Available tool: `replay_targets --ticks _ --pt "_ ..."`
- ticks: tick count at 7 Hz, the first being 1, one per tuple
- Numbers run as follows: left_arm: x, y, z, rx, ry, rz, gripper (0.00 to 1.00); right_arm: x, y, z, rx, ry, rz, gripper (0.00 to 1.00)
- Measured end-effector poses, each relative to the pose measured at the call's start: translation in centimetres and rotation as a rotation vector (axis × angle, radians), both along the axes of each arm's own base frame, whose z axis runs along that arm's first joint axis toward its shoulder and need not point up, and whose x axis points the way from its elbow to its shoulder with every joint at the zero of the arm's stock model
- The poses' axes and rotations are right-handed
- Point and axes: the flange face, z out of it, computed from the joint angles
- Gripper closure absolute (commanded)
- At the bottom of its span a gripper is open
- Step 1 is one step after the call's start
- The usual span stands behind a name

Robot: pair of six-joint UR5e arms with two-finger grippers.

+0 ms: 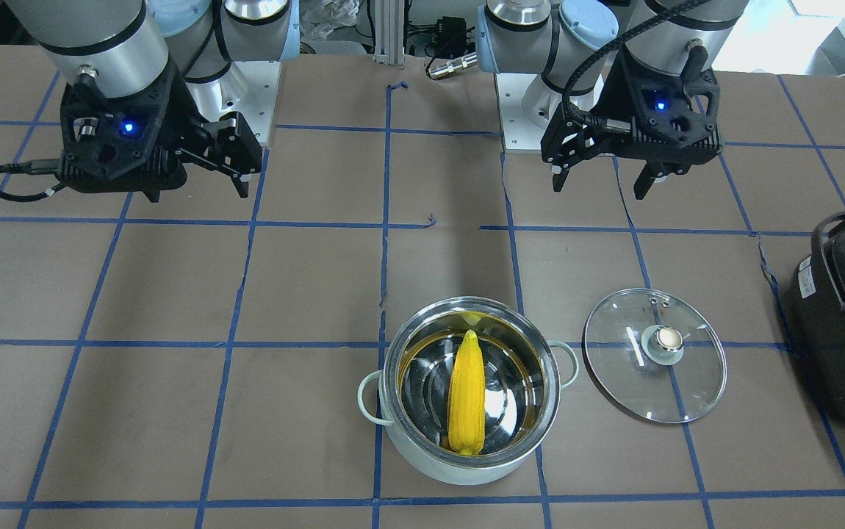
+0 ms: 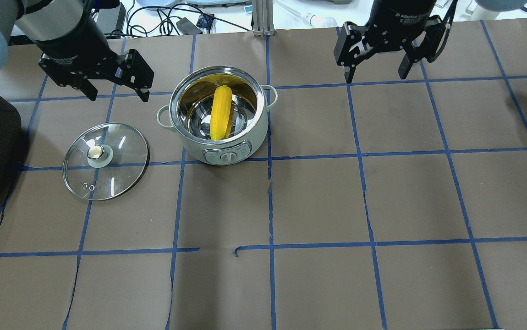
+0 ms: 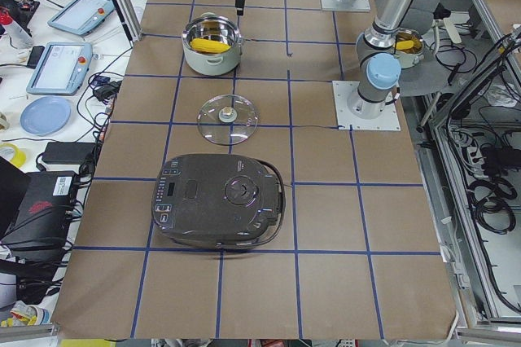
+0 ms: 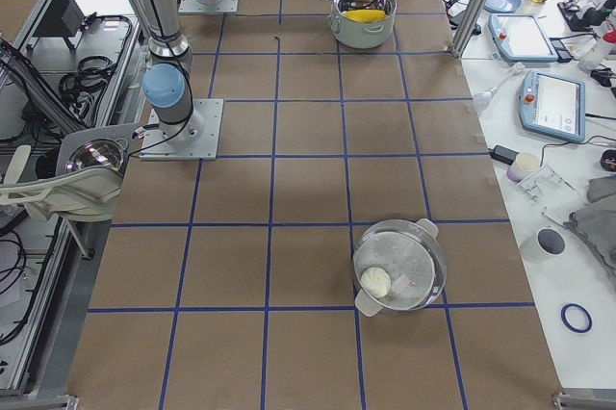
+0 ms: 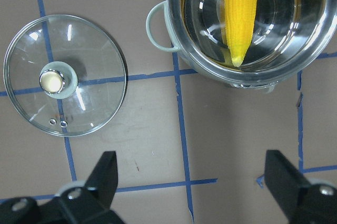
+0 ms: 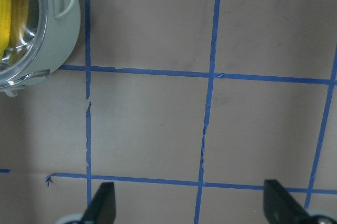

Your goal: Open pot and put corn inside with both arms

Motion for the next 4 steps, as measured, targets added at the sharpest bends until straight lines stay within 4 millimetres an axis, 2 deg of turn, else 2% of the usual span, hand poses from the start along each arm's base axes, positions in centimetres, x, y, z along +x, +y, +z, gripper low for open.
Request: replay_targets --ticks 1,4 --pt "-0.04 0.32 0.21 0.002 0.002 0.003 0.0 -0.06 0.63 -0.75 -0.022 -0.005 0.003 0.0" --pt "0.09 0.69 0.36 0.006 0.004 0.009 0.0 -0.06 0.71 -1.24 -0.064 -0.004 0.006 0.0"
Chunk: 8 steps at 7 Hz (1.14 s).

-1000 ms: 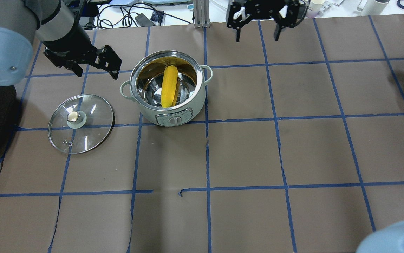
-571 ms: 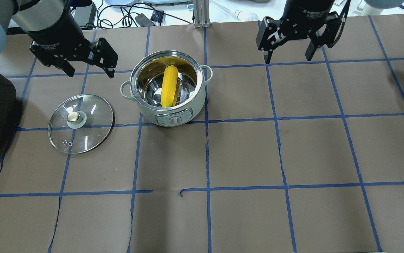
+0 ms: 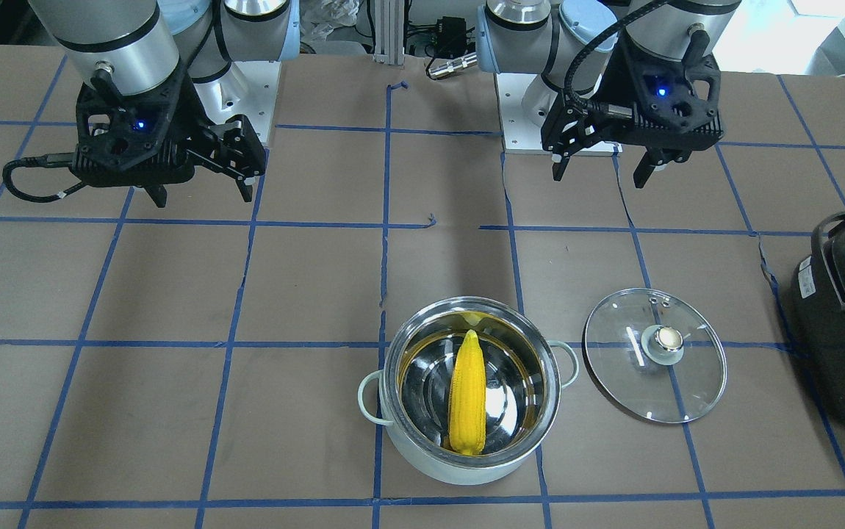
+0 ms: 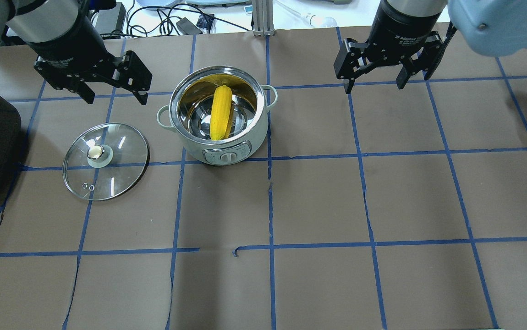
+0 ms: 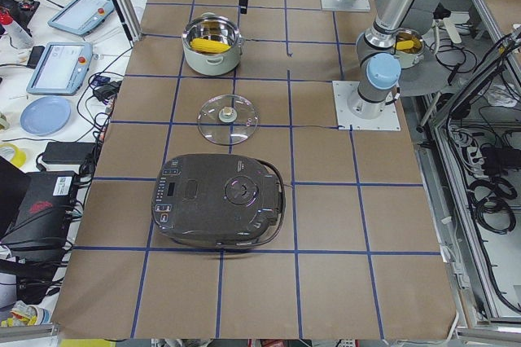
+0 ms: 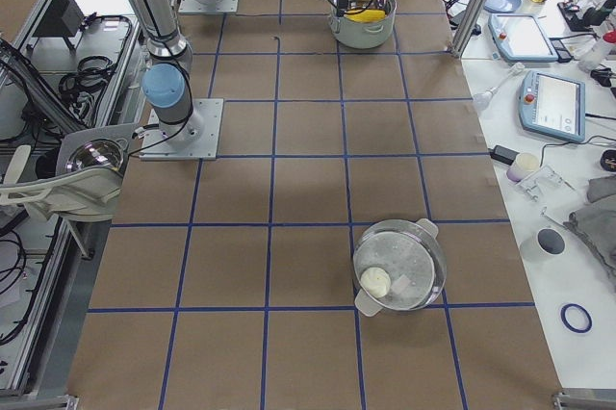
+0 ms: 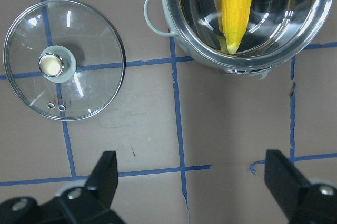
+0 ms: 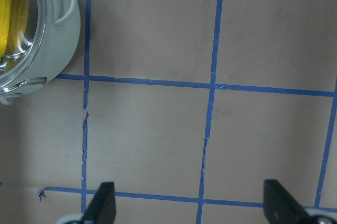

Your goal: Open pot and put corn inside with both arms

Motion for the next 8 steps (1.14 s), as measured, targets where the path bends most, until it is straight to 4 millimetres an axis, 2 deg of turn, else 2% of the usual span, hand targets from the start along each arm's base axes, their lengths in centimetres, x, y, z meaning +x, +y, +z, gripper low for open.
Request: replay_targets --ticks 8 --pt "0.24 0.13 0.02 0.006 -0.002 0.004 0.0 -0.92 -0.26 -0.43 -0.001 0.051 -0.01 0.0"
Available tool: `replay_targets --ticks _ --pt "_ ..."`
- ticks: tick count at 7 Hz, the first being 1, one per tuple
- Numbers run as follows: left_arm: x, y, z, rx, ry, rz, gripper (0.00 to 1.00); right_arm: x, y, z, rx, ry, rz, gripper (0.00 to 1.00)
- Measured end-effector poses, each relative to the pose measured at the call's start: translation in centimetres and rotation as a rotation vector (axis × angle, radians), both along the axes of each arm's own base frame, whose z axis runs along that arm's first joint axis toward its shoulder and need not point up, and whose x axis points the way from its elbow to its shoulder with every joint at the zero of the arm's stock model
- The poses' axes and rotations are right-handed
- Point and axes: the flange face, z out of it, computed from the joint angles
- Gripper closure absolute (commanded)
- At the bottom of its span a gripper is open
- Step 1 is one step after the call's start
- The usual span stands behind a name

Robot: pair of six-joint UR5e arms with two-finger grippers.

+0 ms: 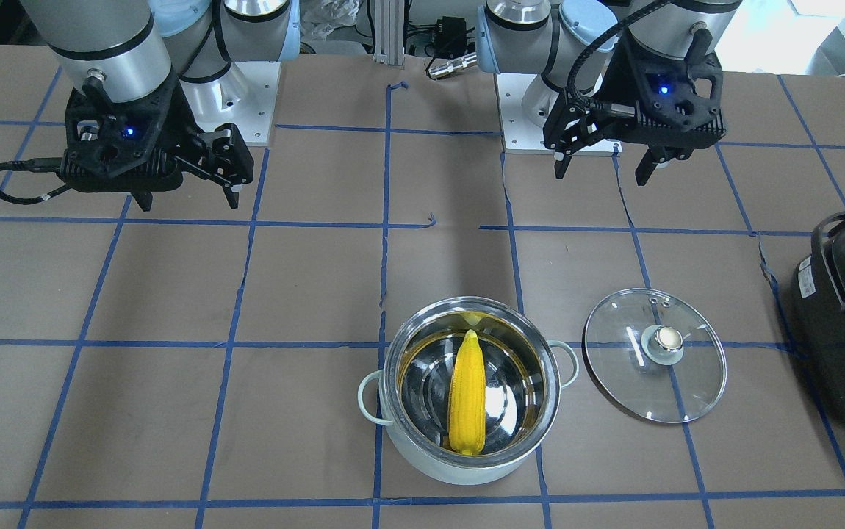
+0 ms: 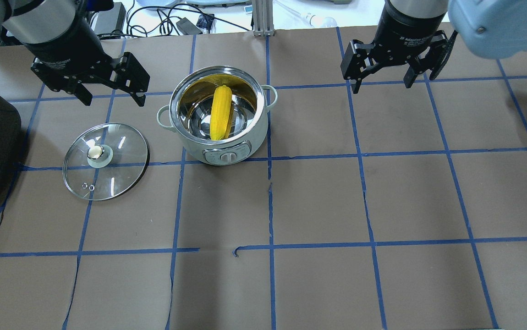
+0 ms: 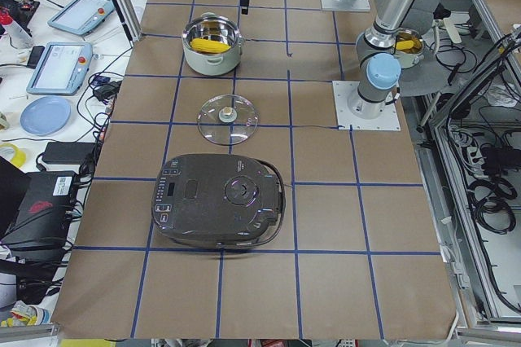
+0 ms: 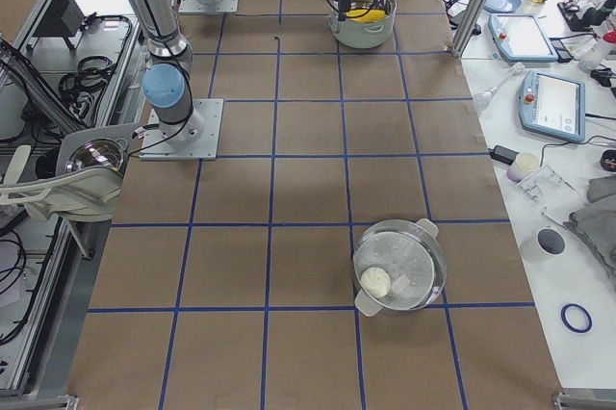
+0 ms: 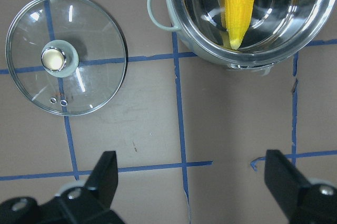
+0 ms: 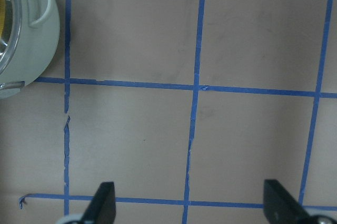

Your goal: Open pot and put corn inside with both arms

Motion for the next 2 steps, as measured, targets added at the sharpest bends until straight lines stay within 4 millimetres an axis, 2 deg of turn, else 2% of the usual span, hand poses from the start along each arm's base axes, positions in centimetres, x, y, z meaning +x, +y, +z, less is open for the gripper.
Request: replay_targets --ticks 2 --pt "0.23 -0.08 0.01 -0.001 0.003 0.004 0.0 -0.04 0.01 -0.05 0.002 0.004 0.0 0.0"
